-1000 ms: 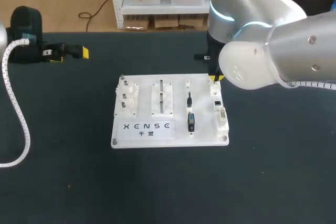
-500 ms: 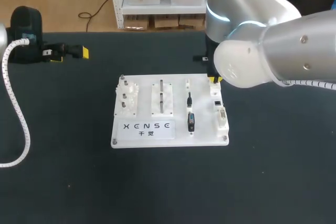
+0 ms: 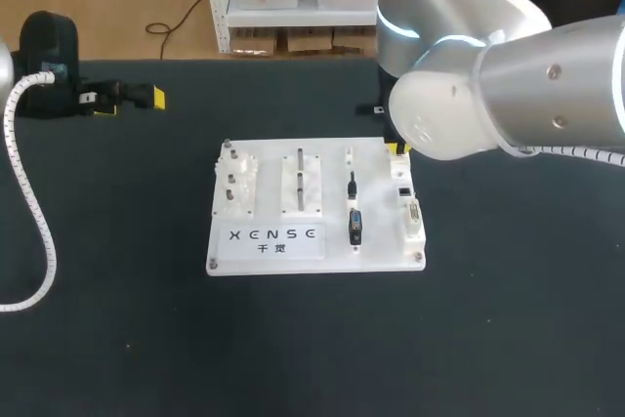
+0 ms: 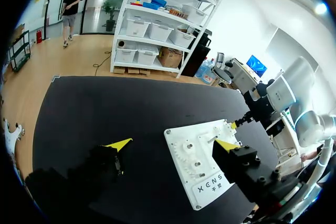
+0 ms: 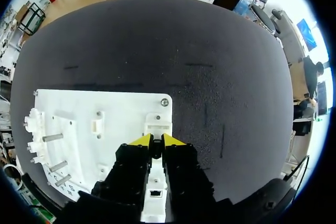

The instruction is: Insert the USB connector, Ethernet cable, and multi-pin plug into their matching sockets one by one.

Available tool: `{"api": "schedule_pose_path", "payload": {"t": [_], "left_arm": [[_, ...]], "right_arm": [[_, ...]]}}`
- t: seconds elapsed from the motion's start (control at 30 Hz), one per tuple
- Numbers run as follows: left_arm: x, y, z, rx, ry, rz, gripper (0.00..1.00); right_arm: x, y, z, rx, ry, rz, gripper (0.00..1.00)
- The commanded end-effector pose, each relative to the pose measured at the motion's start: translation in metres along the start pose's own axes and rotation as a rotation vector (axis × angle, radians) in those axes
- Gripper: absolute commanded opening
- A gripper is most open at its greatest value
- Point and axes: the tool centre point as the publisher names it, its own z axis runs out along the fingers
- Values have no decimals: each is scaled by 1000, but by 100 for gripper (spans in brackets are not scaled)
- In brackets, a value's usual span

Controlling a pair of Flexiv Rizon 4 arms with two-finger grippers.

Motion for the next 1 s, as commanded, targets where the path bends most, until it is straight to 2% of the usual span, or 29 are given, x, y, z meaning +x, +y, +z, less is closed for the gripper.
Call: {"api": "schedule_pose_path", "payload": {"t": [0.03, 0.3, 0.5, 0.77, 1.0], "left_arm": [[0, 0, 0, 0, 0, 0, 100], [0, 0, 0, 0, 0, 0, 100], [0, 0, 0, 0, 0, 0, 100], [0, 0, 0, 0, 0, 0, 100], [0, 0, 0, 0, 0, 0, 100]], "right_arm": [[6, 4, -2, -5, -40, -8, 100], [22, 25, -45, -80, -93, -33, 100], [41, 41, -60, -105, -98, -56, 100], [69, 48, -51, -107, -52, -55, 100], [81, 55, -37, -142, -26, -54, 100]]}}
